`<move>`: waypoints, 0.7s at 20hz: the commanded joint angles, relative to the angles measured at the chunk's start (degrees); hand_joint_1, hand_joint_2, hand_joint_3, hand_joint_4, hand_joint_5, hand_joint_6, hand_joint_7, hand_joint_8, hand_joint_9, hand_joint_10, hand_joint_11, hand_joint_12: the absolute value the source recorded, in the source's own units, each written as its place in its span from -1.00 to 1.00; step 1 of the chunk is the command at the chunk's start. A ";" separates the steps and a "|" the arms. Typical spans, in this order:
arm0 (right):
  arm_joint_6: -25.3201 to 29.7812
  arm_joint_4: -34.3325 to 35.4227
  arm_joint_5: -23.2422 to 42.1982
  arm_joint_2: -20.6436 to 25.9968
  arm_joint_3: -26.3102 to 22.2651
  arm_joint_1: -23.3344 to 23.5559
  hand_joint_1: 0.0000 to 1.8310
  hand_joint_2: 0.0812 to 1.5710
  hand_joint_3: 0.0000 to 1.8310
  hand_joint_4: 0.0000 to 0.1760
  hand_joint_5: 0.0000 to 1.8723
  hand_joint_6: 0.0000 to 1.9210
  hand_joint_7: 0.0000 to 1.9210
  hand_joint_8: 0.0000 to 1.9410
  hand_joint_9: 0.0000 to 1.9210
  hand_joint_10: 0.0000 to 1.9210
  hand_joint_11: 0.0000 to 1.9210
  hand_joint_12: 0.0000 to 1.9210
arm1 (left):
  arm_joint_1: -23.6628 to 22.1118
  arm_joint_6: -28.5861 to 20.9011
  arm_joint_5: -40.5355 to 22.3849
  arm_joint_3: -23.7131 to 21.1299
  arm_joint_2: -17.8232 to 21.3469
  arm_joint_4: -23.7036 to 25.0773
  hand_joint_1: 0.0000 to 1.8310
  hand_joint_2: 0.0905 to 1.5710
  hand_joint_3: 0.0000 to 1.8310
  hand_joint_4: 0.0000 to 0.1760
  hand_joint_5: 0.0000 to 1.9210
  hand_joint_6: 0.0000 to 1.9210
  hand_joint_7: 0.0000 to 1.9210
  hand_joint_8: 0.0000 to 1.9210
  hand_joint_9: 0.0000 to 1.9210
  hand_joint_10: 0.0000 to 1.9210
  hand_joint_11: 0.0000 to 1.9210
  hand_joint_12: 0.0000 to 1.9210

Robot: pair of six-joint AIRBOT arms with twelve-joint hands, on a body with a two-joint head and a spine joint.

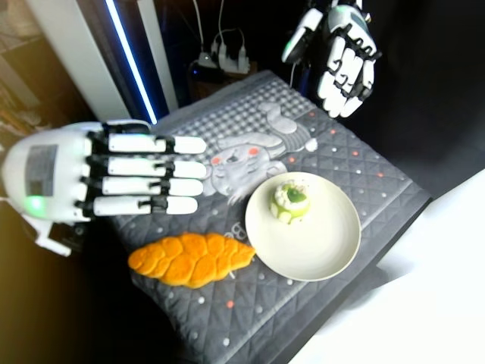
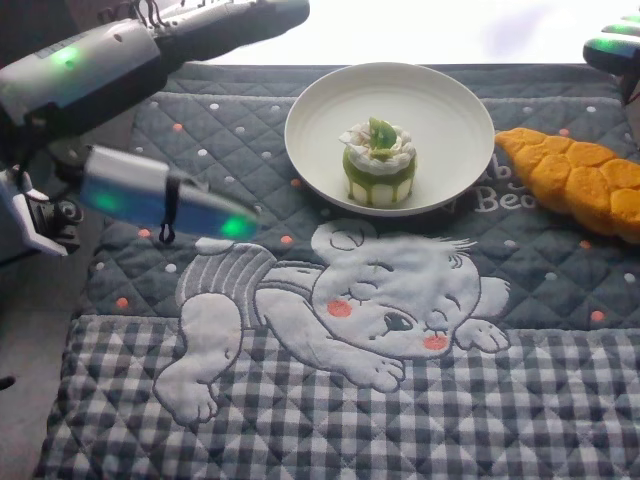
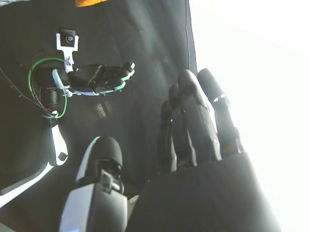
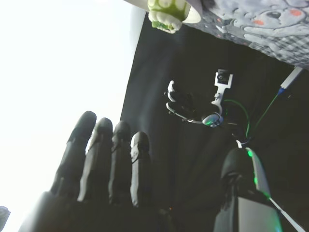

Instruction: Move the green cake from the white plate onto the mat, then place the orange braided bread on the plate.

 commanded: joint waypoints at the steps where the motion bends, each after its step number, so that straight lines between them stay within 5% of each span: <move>1: 0.30 2.38 6.80 0.37 0.32 0.45 -0.23 -0.12 -1.00 1.00 -0.82 -1.00 -0.84 -1.00 -0.90 -1.00 -0.92 -0.81 | -0.87 -0.53 -5.70 0.42 -0.03 -2.12 -0.09 0.00 -0.99 -0.27 -0.92 -1.00 -0.85 -1.00 -0.85 -1.00 -1.00 -0.67; 2: 0.30 2.38 6.82 0.36 0.32 0.45 -0.24 -0.12 -1.00 0.95 -0.83 -1.00 -0.87 -1.00 -0.92 -1.00 -0.93 -0.84 | -1.06 -0.64 -5.44 0.60 -0.14 -1.94 -0.11 0.01 -0.99 -0.09 -0.92 -1.00 -0.83 -0.99 -0.83 -0.99 -0.97 -0.67; 3: 0.28 2.37 6.87 0.35 0.32 0.45 -0.24 -0.12 -1.00 0.99 -0.83 -1.00 -0.87 -1.00 -0.92 -1.00 -0.91 -0.84 | -1.68 -1.32 -4.83 1.09 -0.38 -1.40 -0.11 0.02 -1.00 -0.13 -0.91 -1.00 -0.81 -1.00 -0.82 -1.00 -0.95 -0.68; 4: 0.25 2.36 6.91 0.35 0.32 0.45 -0.24 -0.11 -1.00 1.00 -0.82 -1.00 -0.86 -1.00 -0.91 -1.00 -0.90 -0.84 | -2.48 -2.22 -4.10 1.72 -0.74 -0.64 -0.09 0.02 -1.00 -0.38 -0.88 -1.00 -0.78 -1.00 -0.80 -1.00 -0.90 -0.73; 6: 0.19 2.35 7.15 0.25 0.34 0.45 -0.24 -0.09 -0.99 1.00 -0.82 -1.00 -0.85 -0.99 -0.90 -0.99 -0.88 -0.84 | -5.41 -4.49 -1.17 3.82 -2.33 1.87 -0.05 0.00 -1.00 -0.30 -0.87 -0.99 -0.80 -1.00 -0.80 -0.99 -0.87 -0.74; 7: -0.02 2.35 7.36 0.11 0.35 0.46 -0.24 -0.10 -1.00 1.00 -0.82 -1.00 -0.85 -0.99 -0.90 -0.99 -0.88 -0.84 | -6.70 -4.53 0.61 4.53 -3.11 2.46 -0.08 0.03 -0.99 -0.45 -0.84 -0.99 -0.78 -0.99 -0.77 -0.98 -0.83 -0.72; 10: -0.31 2.46 8.14 -0.10 0.46 0.46 -0.33 -0.11 -1.00 1.00 -0.85 -1.00 -0.86 -1.00 -0.91 -1.00 -0.91 -0.86 | -10.27 -6.49 4.72 7.28 -5.64 5.49 -0.13 0.01 -1.00 -0.25 -0.77 -0.99 -0.70 -0.99 -0.67 -1.00 -0.86 -0.40; 11: -0.32 2.47 8.42 -0.10 0.47 0.46 -0.34 -0.12 -1.00 0.93 -0.85 -1.00 -0.86 -1.00 -0.90 -0.99 -0.92 -0.86 | -12.04 -8.12 6.55 8.73 -7.07 7.52 -0.09 -0.01 -1.00 -0.30 -0.76 -0.99 -0.68 -0.98 -0.65 -0.99 -0.85 -0.38; 12: -0.34 2.46 8.50 -0.10 0.48 0.47 -0.30 -0.12 -1.00 0.86 -0.83 -0.99 -0.84 -0.99 -0.88 -0.99 -0.88 -0.84 | -13.36 -9.28 8.19 9.77 -7.95 9.35 -0.10 -0.03 -1.00 -0.74 -0.74 -1.00 -0.64 -1.00 -0.59 -0.99 -0.79 -0.39; 14: -0.61 2.46 8.68 -0.18 0.48 0.47 -0.26 -0.08 -1.00 0.78 -0.83 -1.00 -0.83 -1.00 -0.85 -1.00 -0.96 -0.50 | -16.69 -11.98 12.09 12.02 -10.15 14.41 -0.13 -0.05 -1.00 -0.80 -0.75 -1.00 -0.63 -1.00 -0.57 -0.99 -0.78 -0.40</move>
